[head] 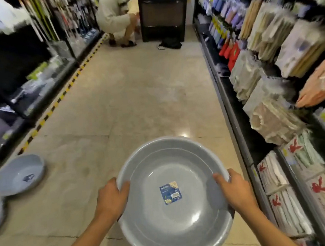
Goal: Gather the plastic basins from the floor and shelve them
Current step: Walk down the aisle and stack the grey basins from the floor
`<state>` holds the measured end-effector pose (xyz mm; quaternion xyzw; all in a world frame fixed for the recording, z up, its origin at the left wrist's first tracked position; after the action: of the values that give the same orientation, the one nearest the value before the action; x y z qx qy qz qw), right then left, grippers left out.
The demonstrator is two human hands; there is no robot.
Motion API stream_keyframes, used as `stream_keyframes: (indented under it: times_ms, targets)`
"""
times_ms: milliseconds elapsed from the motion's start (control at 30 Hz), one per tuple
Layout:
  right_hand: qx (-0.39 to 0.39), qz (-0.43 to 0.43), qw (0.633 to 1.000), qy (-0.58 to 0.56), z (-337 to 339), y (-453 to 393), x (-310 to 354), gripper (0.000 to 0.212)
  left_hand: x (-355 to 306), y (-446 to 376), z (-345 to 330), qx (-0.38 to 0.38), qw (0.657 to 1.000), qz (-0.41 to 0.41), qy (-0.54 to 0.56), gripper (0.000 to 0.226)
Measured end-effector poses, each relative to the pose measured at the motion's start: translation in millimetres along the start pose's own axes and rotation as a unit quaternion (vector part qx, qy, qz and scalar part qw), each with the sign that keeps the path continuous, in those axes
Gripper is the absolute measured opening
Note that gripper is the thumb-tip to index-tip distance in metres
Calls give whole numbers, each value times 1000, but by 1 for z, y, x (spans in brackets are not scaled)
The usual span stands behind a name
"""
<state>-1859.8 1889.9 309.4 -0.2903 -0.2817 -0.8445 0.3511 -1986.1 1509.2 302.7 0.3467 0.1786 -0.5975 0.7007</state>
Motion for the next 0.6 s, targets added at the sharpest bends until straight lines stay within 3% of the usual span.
stream_keyframes:
  times_ms: [233, 433, 600]
  targets:
    - [88, 114, 988, 50, 11, 63, 250, 28, -15, 74, 243, -128, 986, 83, 60, 28]
    - [154, 205, 964, 72, -72, 98, 410, 34, 41, 87, 376, -237, 956, 142, 102, 27]
    - [182, 266, 940, 108, -166, 116, 521, 38, 113, 53, 448, -277, 933, 204, 108, 20]
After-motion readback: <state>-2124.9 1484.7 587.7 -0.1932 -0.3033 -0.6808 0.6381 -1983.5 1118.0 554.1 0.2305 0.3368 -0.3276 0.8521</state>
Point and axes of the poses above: each hand's wrist, its own y-axis away from the middle knuckle, its own z-axis out of the back of the hand, x = y × z, the point moved 9 cm from there along -y, towards the middle knuckle
